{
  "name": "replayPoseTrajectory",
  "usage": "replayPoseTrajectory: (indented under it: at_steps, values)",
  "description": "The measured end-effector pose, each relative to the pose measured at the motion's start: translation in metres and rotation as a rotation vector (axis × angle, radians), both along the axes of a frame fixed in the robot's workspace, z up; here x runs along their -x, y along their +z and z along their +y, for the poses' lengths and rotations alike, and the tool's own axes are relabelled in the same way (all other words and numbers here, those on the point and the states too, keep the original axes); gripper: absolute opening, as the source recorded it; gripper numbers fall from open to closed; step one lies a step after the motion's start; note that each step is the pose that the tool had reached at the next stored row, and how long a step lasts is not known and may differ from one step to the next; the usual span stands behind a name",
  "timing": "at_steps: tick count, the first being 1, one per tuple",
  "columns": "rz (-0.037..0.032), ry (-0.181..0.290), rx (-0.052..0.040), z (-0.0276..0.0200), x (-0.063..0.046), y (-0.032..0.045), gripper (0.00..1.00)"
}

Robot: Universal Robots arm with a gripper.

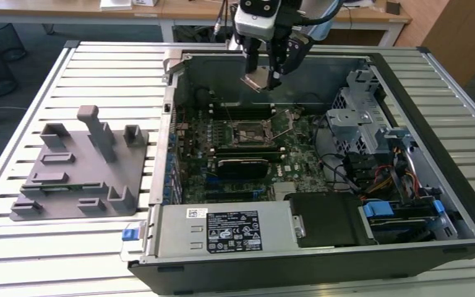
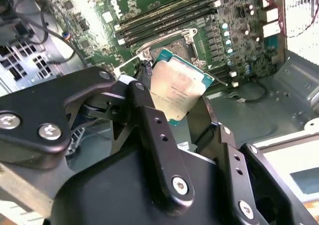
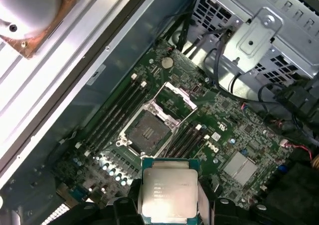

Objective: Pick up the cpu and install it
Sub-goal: 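Place the cpu into insertion slot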

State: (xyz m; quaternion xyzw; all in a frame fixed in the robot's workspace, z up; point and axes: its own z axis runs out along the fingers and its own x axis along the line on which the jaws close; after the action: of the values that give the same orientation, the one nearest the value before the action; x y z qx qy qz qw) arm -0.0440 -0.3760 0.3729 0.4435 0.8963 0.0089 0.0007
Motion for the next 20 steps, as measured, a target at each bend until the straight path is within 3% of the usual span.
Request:
replayPoseTrajectory:
  at_steps: [20]
  values:
    - [-0.0002,-0.330,0.0003,0.0002,0.0001,-0.0084,0.53]
